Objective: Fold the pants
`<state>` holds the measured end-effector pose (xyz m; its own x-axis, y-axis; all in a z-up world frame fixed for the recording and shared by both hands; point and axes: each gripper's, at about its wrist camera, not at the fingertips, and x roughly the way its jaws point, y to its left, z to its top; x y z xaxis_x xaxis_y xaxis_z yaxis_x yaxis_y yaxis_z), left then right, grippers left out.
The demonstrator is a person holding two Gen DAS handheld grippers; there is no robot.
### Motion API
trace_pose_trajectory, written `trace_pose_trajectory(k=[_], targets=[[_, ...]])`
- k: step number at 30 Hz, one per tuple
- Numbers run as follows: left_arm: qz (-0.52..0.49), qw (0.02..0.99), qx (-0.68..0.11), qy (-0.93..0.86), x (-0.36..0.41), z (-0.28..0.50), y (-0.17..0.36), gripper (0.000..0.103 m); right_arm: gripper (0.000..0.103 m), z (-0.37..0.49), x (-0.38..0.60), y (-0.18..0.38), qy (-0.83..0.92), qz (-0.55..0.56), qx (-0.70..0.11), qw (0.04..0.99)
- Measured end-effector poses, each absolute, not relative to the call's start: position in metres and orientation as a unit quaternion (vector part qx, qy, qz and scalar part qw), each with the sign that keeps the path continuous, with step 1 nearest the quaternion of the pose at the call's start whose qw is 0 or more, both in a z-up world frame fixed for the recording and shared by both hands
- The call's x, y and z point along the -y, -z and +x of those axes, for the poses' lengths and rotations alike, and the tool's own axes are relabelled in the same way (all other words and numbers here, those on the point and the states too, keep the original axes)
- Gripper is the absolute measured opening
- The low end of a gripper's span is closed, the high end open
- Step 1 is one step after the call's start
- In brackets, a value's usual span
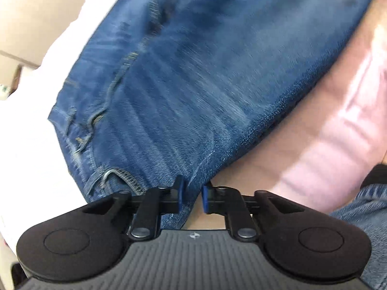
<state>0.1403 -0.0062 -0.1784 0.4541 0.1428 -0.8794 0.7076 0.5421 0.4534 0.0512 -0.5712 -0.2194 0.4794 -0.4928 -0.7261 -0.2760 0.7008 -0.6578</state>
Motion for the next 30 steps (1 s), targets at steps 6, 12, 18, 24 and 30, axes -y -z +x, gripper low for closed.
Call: trace_pose_trajectory(k=[6,12,18,24,30], targets=[[0.375,0.806,-0.43,0.159,-0.004,0.15,0.12,0.008,0.0,0.07,0.568,0.169,0.135,-0.367,-0.454,0.801],[0.331,0.848,-0.393,0.131,0.01,0.168,0.056,0.007,0.0,0.124,0.572,0.11,0.188,-0.347,-0.416,0.819],[0.329,0.856,-0.383,0.111,0.026,0.23,0.012,0.007,0.0,0.201,0.579,0.071,0.217,-0.348,-0.398,0.821],[0.367,0.84,-0.389,0.089,0.038,0.318,0.03,0.007,0.0,0.304,0.582,0.076,0.213,-0.367,-0.416,0.804],[0.37,0.827,-0.417,0.07,0.043,0.405,0.084,0.008,0.0,0.421,0.578,0.119,0.208,-0.397,-0.438,0.779]])
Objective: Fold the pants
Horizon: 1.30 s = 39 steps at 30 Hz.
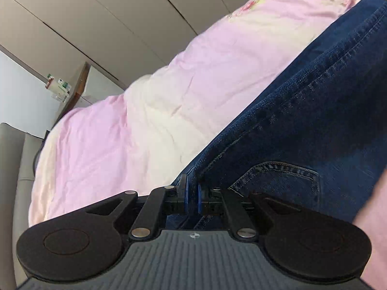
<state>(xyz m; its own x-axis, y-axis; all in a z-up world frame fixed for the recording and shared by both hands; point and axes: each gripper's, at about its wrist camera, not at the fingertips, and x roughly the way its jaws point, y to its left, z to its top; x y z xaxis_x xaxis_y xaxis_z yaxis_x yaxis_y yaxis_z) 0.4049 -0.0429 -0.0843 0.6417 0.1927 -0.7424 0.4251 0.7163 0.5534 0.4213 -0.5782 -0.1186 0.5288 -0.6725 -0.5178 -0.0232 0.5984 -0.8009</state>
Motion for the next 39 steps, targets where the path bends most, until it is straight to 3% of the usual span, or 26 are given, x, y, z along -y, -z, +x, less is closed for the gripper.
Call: trace_pose_trajectory(k=[11,17,18,19,21,27,31,39], targets=[[0.344,0.816,-0.458,0.075,0.041,0.467,0.165,0.013,0.0,0.568,0.565,0.19,0.22,-0.451,-0.452,0.737],[0.334,0.827,-0.448,0.065,0.035,0.473,0.173,0.036,0.002,0.584,0.558,0.209,0.233,-0.47,-0.454,0.721],[0.336,0.832,-0.438,0.059,0.035,0.471,0.17,0.051,0.016,0.584,0.557,0.209,0.235,-0.469,-0.452,0.721],[0.337,0.839,-0.423,0.053,0.034,0.467,0.165,0.072,0.039,0.584,0.556,0.207,0.24,-0.468,-0.45,0.722],[0.324,0.854,-0.405,0.047,0.029,0.46,0.149,0.083,0.062,0.578,0.555,0.2,0.247,-0.465,-0.444,0.725],[0.262,0.872,-0.412,0.029,-0.011,0.436,0.088,0.083,0.069,0.558,0.534,0.167,0.236,-0.442,-0.429,0.752],[0.161,0.884,-0.44,-0.004,-0.066,0.406,0.061,0.085,0.081,0.523,0.499,0.149,0.203,-0.408,-0.417,0.787],[-0.08,0.874,-0.473,-0.074,-0.162,0.338,0.08,0.085,0.082,0.464,0.453,0.133,0.154,-0.313,-0.427,0.835]])
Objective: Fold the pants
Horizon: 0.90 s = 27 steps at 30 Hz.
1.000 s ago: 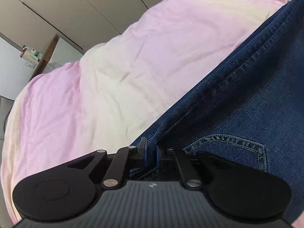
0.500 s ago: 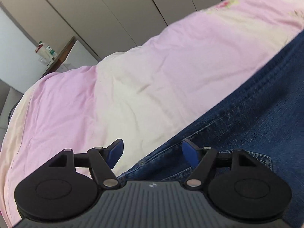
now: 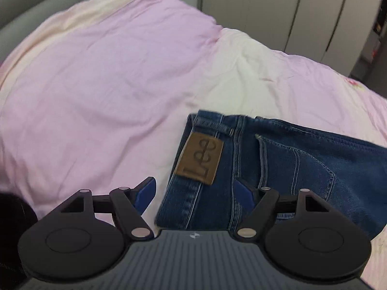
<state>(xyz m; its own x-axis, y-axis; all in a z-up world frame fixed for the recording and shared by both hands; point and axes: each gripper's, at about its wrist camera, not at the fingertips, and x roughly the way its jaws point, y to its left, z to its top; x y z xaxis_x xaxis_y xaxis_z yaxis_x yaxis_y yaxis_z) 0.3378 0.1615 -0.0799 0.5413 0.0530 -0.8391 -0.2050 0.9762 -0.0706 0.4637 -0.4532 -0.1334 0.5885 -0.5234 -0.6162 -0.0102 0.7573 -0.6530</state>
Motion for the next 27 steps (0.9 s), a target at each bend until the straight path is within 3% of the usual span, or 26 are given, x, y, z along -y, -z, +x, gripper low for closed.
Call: trace_pose_trajectory(k=[9,11,13,14,16,18,19,22,25,27], targets=[[-0.386,0.807,-0.424,-0.141,-0.208,0.298,0.174,0.083,0.083,0.41,0.451,0.149,0.138,-0.173,-0.487,0.845],[-0.436,0.795,-0.395,-0.147,-0.209,0.297,0.189,0.083,0.077,0.394,0.461,0.159,0.137,-0.133,-0.501,0.844],[-0.463,0.793,-0.367,-0.148,-0.209,0.299,0.196,0.083,0.057,0.379,0.474,0.169,0.135,-0.094,-0.511,0.844],[-0.47,0.793,-0.358,-0.147,-0.208,0.301,0.198,0.082,0.054,0.372,0.484,0.173,0.137,-0.069,-0.513,0.845],[-0.469,0.796,-0.355,-0.146,-0.206,0.311,0.2,0.067,0.053,0.359,0.509,0.177,0.148,-0.004,-0.51,0.848],[-0.456,0.801,-0.359,-0.151,-0.203,0.321,0.2,0.06,0.053,0.349,0.538,0.177,0.174,0.061,-0.489,0.853],[-0.447,0.804,-0.361,-0.156,-0.202,0.324,0.201,0.049,0.053,0.345,0.551,0.177,0.187,0.09,-0.477,0.854],[-0.42,0.806,-0.377,-0.177,-0.199,0.332,0.197,0.029,0.053,0.341,0.582,0.178,0.218,0.13,-0.445,0.859],[-0.35,0.827,-0.398,-0.186,-0.186,0.34,0.181,0.02,0.063,0.354,0.595,0.187,0.224,0.107,-0.448,0.859],[-0.287,0.845,-0.407,-0.196,-0.172,0.349,0.169,0.018,0.063,0.369,0.598,0.193,0.214,0.092,-0.446,0.864]])
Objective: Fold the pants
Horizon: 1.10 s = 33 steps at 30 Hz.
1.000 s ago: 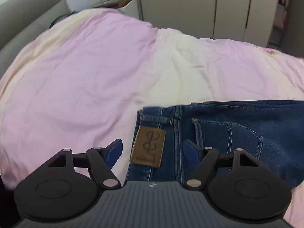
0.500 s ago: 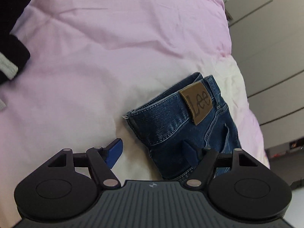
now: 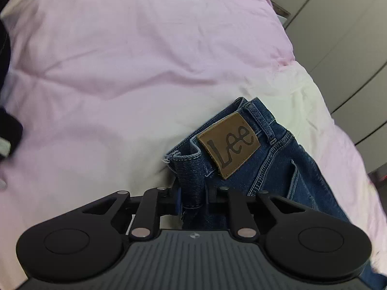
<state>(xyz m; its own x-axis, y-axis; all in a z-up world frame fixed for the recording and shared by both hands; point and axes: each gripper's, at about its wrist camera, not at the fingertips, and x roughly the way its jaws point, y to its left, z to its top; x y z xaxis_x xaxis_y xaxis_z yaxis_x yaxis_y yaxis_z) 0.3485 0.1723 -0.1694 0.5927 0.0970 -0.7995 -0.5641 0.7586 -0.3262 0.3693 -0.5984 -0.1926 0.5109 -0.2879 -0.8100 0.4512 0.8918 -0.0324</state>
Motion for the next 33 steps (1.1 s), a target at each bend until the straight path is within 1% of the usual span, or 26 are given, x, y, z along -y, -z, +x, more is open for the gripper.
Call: trace_pose_trajectory(k=[3,5,7,8,10,14,17,19,20,22,23,25,27,29,31,33], targets=[[-0.222,0.858,-0.415,-0.206,-0.159,0.355,0.16,0.017,0.062,0.396,0.609,0.195,0.199,0.095,-0.432,0.874],[-0.207,0.855,-0.427,-0.212,-0.156,0.361,0.163,0.017,0.054,0.417,0.622,0.198,0.198,0.103,-0.437,0.871],[-0.188,0.854,-0.435,-0.214,-0.152,0.363,0.166,0.017,0.036,0.442,0.635,0.206,0.206,0.102,-0.459,0.858],[-0.178,0.855,-0.437,-0.214,-0.15,0.364,0.167,0.017,0.033,0.453,0.641,0.207,0.213,0.092,-0.465,0.855],[-0.158,0.857,-0.441,-0.216,-0.145,0.369,0.169,0.017,0.033,0.475,0.655,0.202,0.239,0.065,-0.454,0.856],[-0.148,0.854,-0.447,-0.221,-0.143,0.373,0.172,0.017,0.034,0.502,0.686,0.176,0.307,0.033,-0.398,0.864],[-0.145,0.853,-0.45,-0.222,-0.142,0.375,0.173,0.017,0.038,0.5,0.705,0.159,0.339,0.018,-0.367,0.866],[-0.154,0.852,-0.449,-0.221,-0.144,0.375,0.175,0.019,0.053,0.49,0.715,0.154,0.347,0.015,-0.36,0.866],[-0.163,0.851,-0.447,-0.221,-0.146,0.374,0.176,0.02,0.056,0.484,0.719,0.153,0.348,0.012,-0.36,0.866],[-0.187,0.851,-0.437,-0.221,-0.15,0.371,0.178,0.024,0.057,0.465,0.727,0.156,0.352,0.031,-0.361,0.863],[-0.202,0.851,-0.431,-0.221,-0.154,0.368,0.18,0.024,0.057,0.456,0.733,0.161,0.344,0.057,-0.365,0.863],[-0.227,0.85,-0.422,-0.22,-0.16,0.363,0.182,0.029,0.059,0.437,0.742,0.18,0.333,0.118,-0.377,0.856],[-0.243,0.849,-0.417,-0.216,-0.165,0.36,0.184,0.03,0.059,0.423,0.749,0.201,0.325,0.182,-0.383,0.845],[-0.257,0.846,-0.415,-0.215,-0.17,0.36,0.185,0.035,0.061,0.411,0.755,0.221,0.321,0.248,-0.367,0.837],[-0.275,0.842,-0.412,-0.215,-0.176,0.36,0.188,0.039,0.07,0.408,0.76,0.24,0.318,0.314,-0.351,0.823],[-0.291,0.837,-0.409,-0.217,-0.18,0.36,0.191,0.04,0.074,0.407,0.765,0.258,0.305,0.386,-0.326,0.807]])
